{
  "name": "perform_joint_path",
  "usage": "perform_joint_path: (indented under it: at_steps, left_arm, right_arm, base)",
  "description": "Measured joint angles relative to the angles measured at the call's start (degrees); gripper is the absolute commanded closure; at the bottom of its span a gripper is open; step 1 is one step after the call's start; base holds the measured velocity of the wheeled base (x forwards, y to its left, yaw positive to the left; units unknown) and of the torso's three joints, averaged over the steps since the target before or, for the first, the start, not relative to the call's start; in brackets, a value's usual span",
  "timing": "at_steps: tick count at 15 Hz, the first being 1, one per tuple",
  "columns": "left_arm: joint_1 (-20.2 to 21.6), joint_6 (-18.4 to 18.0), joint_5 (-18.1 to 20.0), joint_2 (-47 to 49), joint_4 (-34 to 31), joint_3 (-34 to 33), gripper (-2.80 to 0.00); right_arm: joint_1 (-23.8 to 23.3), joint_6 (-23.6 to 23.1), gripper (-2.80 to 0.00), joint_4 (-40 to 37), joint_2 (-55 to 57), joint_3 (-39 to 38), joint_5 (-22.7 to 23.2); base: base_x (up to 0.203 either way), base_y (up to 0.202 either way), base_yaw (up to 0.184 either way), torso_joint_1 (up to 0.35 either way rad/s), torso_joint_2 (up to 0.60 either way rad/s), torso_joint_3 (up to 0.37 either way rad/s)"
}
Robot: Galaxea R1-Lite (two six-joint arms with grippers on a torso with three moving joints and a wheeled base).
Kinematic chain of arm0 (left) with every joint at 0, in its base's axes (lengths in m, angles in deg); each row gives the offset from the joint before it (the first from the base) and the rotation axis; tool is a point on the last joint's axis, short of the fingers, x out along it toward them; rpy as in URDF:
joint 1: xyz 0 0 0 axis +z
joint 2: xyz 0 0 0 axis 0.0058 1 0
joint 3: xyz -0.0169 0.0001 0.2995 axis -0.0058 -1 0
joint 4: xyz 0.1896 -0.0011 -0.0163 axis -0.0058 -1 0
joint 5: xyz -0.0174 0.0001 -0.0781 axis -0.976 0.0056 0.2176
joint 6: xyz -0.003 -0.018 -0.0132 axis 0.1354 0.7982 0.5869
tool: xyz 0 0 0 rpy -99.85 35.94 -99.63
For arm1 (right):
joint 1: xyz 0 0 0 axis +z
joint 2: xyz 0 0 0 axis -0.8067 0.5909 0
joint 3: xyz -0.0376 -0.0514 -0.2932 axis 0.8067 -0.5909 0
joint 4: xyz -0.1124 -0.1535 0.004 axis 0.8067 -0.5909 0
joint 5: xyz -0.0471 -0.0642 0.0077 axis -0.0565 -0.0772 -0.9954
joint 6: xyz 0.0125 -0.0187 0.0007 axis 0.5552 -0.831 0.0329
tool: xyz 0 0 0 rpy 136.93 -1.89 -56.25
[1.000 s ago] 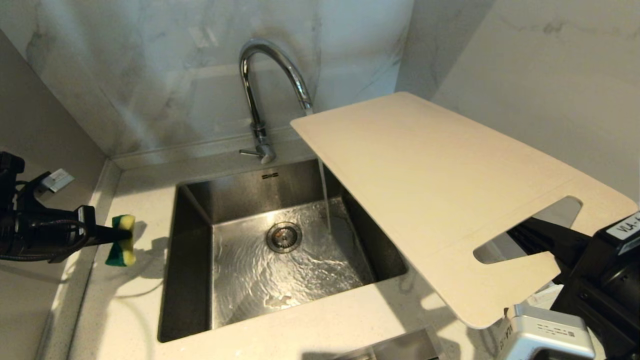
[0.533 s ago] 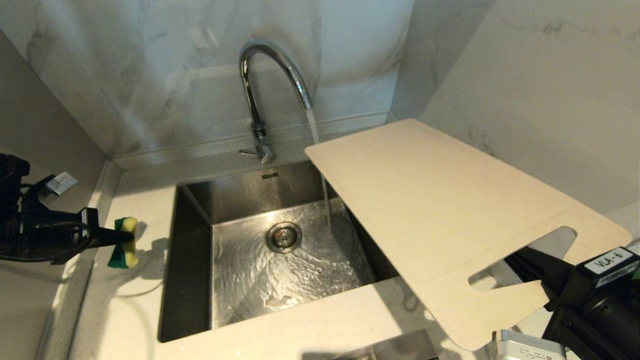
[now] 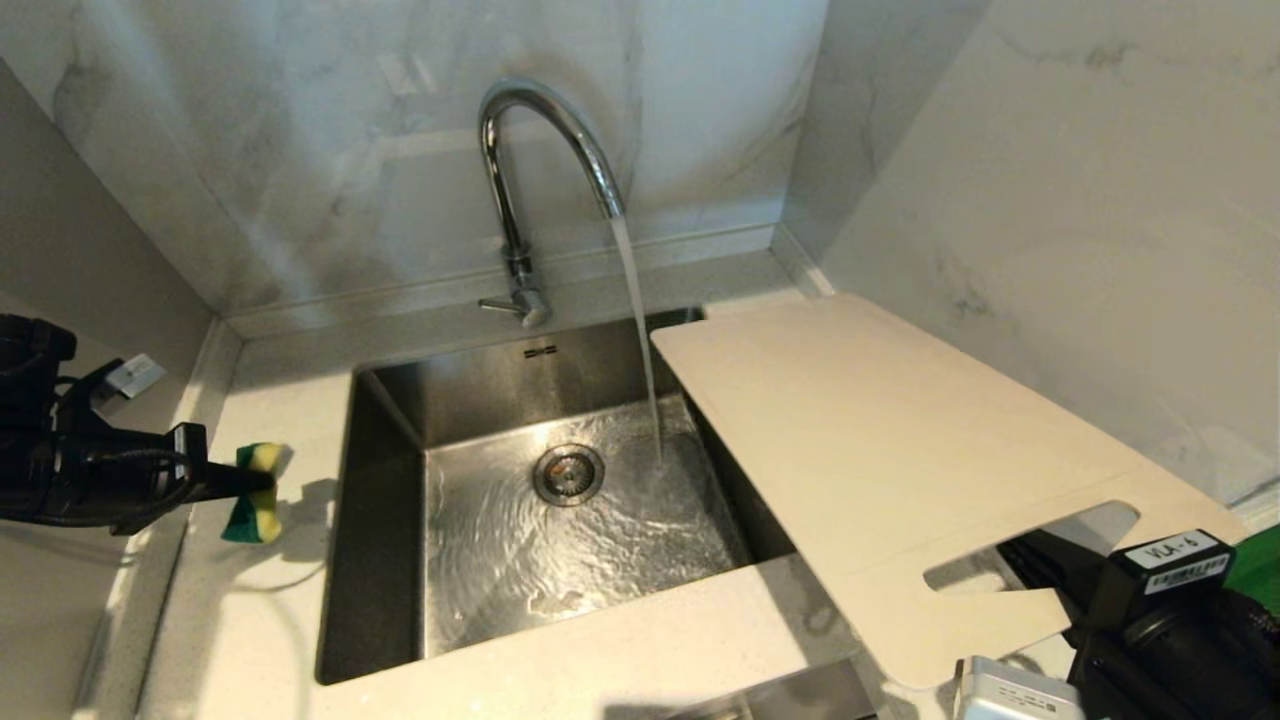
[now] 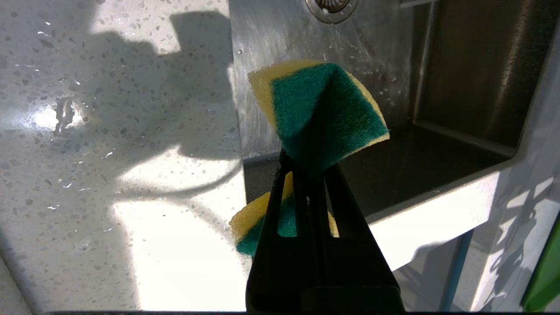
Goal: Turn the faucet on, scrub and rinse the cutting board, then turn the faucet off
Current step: Put down the cutting board
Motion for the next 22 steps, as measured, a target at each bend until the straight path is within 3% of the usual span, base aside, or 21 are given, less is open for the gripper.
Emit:
perform_joint_path:
  at_steps: [6,10,20,22]
  left_arm:
    - [0.0,0.2,0.0,1.0,0.1,0.0,0.0]
    - [0.0,0.3,0.1,2.0,0.1,0.0,0.0]
    - [-0.1,0.4,0.3,3.7,0.8,0.1,0.0]
    - [-0.1,0.5,0.4,3.8,0.7,0.1,0.0]
  right_arm:
    - [0.0,0.7,0.0,-0.6,2.6,-1.3,0.0]
    - [-0.1,3.5,0.0,-3.3,4.2,-2.3,-0.1]
    - [-0.1,4.0,0.0,-3.7,7.4,-4.8,-0.1]
    - [-0.2,6.2,0.0,-4.7,8.1,-5.2,-0.1]
  base:
    - [0.0,0.0,0.0,0.0,0.0,0.0]
    - [0.0,0.0,0.0,0.0,0.0,0.0]
    - [0.0,0.0,0.0,0.0,0.0,0.0]
    - [0.0,0.0,0.0,0.0,0.0,0.0]
